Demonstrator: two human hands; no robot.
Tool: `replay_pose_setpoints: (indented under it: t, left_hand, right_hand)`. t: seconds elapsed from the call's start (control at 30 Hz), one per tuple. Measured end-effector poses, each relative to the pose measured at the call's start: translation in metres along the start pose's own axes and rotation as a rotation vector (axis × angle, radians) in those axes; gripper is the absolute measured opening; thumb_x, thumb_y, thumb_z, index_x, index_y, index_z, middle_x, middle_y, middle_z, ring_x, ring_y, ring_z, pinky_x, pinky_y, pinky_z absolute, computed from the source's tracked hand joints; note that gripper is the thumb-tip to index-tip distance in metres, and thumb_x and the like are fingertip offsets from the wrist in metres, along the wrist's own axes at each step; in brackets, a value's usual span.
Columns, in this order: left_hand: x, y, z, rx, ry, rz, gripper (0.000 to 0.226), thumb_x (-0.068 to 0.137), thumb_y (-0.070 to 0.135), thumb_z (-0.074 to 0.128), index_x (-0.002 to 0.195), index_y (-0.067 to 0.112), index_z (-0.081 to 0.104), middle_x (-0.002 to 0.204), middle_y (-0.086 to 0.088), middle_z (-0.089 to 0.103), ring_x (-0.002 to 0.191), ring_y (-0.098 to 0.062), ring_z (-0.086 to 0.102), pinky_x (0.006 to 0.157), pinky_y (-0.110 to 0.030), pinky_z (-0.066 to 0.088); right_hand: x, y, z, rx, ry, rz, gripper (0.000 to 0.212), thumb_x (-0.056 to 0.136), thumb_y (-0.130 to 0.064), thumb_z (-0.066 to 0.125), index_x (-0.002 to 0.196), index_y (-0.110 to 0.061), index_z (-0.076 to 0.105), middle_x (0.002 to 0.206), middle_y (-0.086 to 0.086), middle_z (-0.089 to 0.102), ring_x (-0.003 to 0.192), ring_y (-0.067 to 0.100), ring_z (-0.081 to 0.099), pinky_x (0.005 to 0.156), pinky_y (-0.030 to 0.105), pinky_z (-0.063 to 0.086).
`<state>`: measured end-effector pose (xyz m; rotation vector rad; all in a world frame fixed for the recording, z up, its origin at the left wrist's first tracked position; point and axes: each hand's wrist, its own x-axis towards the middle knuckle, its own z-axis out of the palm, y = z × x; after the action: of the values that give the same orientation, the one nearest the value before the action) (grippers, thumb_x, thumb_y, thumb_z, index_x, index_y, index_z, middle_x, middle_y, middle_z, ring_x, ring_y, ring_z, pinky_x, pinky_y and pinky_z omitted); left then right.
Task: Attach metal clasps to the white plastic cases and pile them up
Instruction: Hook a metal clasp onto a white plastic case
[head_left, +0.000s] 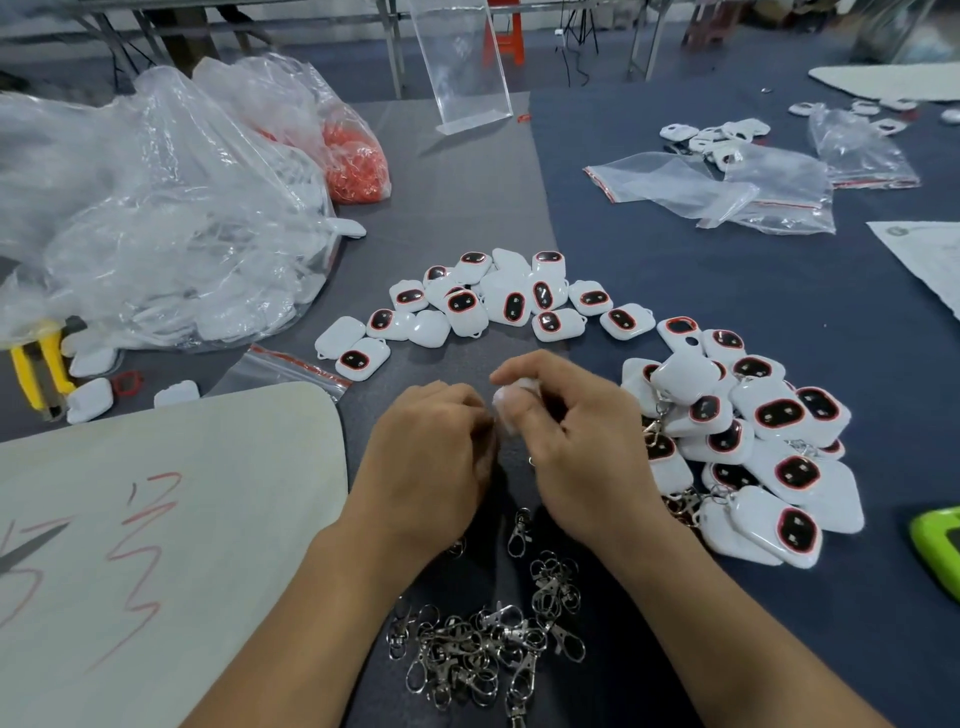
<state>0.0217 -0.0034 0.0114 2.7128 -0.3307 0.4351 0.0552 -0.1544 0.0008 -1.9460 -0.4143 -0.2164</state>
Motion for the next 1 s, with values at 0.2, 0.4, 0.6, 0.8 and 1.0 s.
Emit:
replay_pose_setpoints:
  t: [0.2,0.4,0.6,0.8,1.0]
  left_hand:
    - [0.011,-0.001,0.004,-0.782,0.084,-0.409,0.021,0.090,0.013,0.074,0.079,0.029,0.079,0.069,0.015,0.069,0.063,0.002,0.057,0.064,-0.011,0.042]
    - [0.010,-0.001,0.002,-0.852,0.067,-0.334,0.023,0.088,0.002,0.072,0.077,0.019,0.081,0.080,0.008,0.073,0.076,-0.006,0.063,0.075,-0.019,0.047]
    - [0.005,0.002,0.002,0.014,0.056,-0.015,0.011,0.082,0.015,0.068,0.080,0.013,0.078,0.085,0.002,0.070,0.076,-0.023,0.057,0.074,-0.035,0.039]
    - [0.003,0.002,-0.001,-0.241,0.181,-0.195,0.006,0.082,0.027,0.077,0.081,0.022,0.080,0.083,0.012,0.072,0.077,-0.012,0.060,0.077,-0.034,0.044]
    - [0.009,-0.002,0.000,-0.626,0.192,-0.437,0.023,0.067,0.016,0.092,0.072,0.035,0.079,0.074,0.017,0.072,0.065,-0.002,0.062,0.064,-0.013,0.045]
  right_hand:
    - [0.018,-0.006,-0.011,0.805,-0.023,0.620,0.030,0.101,-0.004,0.049,0.091,-0.008,0.077,0.057,0.011,0.056,0.039,0.014,0.036,0.039,0.023,0.030]
    - [0.018,-0.004,-0.013,0.816,-0.075,0.631,0.033,0.098,-0.005,0.051,0.085,-0.014,0.080,0.058,0.011,0.056,0.042,0.014,0.038,0.039,0.023,0.031]
    - [0.000,-0.009,0.001,0.084,0.042,0.072,0.012,0.093,-0.022,0.060,0.092,-0.029,0.069,0.060,-0.014,0.060,0.050,0.005,0.052,0.051,0.015,0.039]
    - [0.004,-0.011,-0.003,0.109,0.115,0.103,0.016,0.094,-0.021,0.058,0.094,-0.030,0.071,0.053,-0.014,0.054,0.045,0.005,0.045,0.046,0.011,0.031]
    - [0.014,-0.004,-0.014,0.185,0.077,0.245,0.016,0.085,-0.016,0.059,0.085,-0.028,0.069,0.048,-0.006,0.054,0.041,0.004,0.038,0.042,0.020,0.034]
